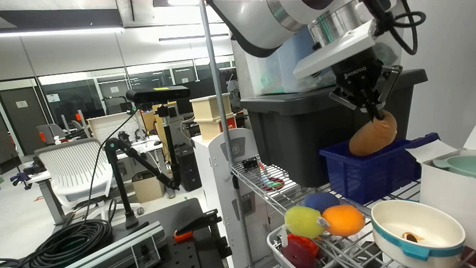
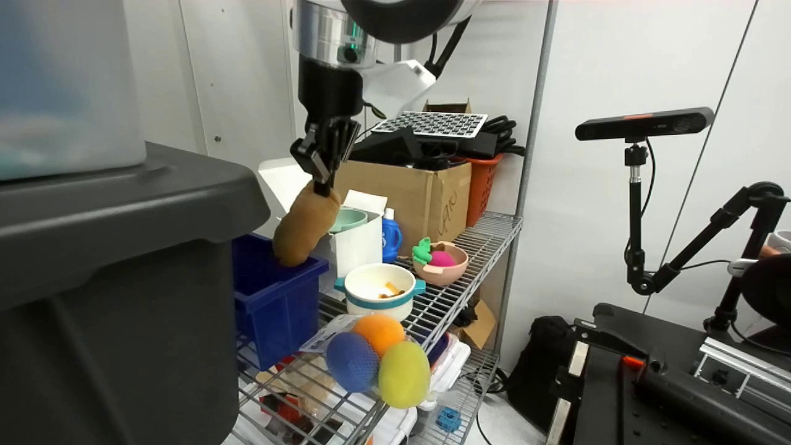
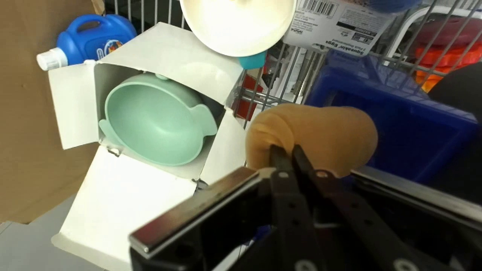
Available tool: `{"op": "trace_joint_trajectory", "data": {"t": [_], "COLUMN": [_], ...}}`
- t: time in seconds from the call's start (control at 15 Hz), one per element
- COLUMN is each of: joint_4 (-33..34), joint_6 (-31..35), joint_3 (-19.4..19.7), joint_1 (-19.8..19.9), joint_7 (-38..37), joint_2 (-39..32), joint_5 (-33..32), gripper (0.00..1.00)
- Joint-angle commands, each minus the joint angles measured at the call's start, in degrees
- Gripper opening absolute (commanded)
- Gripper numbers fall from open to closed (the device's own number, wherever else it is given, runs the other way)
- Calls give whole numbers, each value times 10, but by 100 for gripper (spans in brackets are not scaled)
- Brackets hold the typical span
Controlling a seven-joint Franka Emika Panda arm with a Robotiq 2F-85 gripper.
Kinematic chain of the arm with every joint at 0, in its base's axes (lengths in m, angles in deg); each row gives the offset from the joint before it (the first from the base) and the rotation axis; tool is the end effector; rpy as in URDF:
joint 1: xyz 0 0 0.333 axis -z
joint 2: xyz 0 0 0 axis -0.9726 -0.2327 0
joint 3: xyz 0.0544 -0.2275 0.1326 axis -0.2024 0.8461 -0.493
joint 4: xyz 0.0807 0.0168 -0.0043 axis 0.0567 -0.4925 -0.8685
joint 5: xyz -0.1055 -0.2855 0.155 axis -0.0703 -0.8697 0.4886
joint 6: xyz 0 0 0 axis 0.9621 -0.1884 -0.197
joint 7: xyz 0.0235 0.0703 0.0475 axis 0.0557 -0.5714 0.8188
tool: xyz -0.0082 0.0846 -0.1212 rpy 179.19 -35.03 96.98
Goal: Move the brown sponge to the blue box
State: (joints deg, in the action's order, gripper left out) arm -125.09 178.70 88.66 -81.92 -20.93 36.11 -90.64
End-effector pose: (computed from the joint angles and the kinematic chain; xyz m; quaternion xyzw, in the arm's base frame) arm 0.6111 0.0388 0.2614 0.9677 0.1661 0.1585 0.1037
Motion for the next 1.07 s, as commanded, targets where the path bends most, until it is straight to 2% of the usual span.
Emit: {"op": "trace_joint_trajectory", "data": {"t": [0.0, 0.2, 0.27, 0.4, 0.8, 1.0], "joint_4": [21, 31, 32, 35, 39, 34], "joint_6": [13, 9, 9, 8, 6, 4], "joint_3": [14, 16, 16, 16, 17, 16], "joint_1": [-17, -23, -24, -23, -16, -7], "joint_7": [-22, -25, -24, -24, -19, -12], "joint_2": [-32, -47, -48, -49, -44, -37], "joint_5": [-13, -9, -8, -6, 2, 9], "gripper": [1, 1, 30, 38, 82, 100]}}
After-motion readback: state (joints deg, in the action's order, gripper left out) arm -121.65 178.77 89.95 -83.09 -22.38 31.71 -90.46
